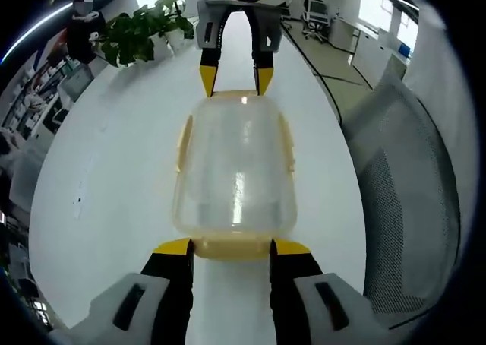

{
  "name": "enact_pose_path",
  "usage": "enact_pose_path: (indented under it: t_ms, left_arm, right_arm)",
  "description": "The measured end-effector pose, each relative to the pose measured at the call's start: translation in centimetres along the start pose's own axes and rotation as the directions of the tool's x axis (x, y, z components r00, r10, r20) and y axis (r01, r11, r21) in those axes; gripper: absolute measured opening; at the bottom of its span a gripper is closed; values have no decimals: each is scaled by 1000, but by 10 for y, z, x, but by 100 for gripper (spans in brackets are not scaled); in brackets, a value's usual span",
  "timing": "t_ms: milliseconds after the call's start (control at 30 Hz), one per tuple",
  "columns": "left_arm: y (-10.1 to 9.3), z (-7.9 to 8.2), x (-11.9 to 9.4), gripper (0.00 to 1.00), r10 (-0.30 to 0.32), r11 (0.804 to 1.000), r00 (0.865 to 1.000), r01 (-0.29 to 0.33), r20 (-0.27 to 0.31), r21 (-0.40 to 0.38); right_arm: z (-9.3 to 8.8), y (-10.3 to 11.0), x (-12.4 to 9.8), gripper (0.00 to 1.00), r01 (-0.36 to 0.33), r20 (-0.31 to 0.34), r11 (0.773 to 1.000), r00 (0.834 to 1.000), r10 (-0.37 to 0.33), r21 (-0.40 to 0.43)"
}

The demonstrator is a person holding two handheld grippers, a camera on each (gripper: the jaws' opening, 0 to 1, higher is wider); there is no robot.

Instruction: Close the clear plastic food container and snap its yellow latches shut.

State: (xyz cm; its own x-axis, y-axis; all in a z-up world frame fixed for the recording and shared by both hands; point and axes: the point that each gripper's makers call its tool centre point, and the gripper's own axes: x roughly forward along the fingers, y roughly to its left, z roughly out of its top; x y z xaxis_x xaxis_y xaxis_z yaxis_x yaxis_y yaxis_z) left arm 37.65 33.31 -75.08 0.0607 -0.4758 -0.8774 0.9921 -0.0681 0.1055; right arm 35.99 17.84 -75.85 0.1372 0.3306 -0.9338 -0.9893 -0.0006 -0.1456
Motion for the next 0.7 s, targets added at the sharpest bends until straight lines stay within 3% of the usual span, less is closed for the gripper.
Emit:
enact_pose_path:
  t_ms: [700]
  left_arm:
    - [0,22,15,38,-21,1000,999,21,24,-4]
  right_arm:
    - [-26,3,-4,36,-24,-37,1000,999,24,19]
